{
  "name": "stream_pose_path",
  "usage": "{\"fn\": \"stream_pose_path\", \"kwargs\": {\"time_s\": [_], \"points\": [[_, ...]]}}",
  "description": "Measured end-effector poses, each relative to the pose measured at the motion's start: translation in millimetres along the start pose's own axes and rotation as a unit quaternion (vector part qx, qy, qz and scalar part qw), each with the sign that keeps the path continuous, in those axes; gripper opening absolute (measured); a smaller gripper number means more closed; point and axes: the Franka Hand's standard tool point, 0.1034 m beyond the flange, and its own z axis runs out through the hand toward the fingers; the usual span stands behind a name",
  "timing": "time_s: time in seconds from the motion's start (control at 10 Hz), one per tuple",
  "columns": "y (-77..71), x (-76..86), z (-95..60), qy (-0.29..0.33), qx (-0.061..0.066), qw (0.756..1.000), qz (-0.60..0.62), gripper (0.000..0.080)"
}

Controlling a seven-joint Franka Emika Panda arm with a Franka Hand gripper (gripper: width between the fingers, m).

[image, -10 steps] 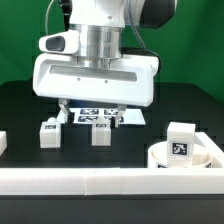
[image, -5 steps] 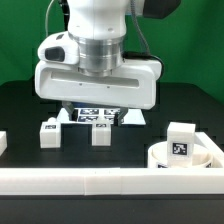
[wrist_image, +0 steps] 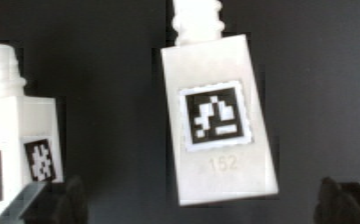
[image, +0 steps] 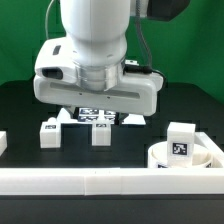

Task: Assemble stool

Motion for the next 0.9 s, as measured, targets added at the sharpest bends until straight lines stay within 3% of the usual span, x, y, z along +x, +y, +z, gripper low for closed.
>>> {"fn": "stream_pose_path", "kwargs": {"time_s": [0.2,0.5,0.9], "points": [[-6.3,4.2,-0.2,0.014,0.01,0.998,-0.063,0.0649],[-5.6,3.2,2.1,0.008,0.009,0.998,-0.059,0.0649],[-10.9,-1.4,12.4,-0.116,0.0,0.992,-0.043,0.0649]]}}
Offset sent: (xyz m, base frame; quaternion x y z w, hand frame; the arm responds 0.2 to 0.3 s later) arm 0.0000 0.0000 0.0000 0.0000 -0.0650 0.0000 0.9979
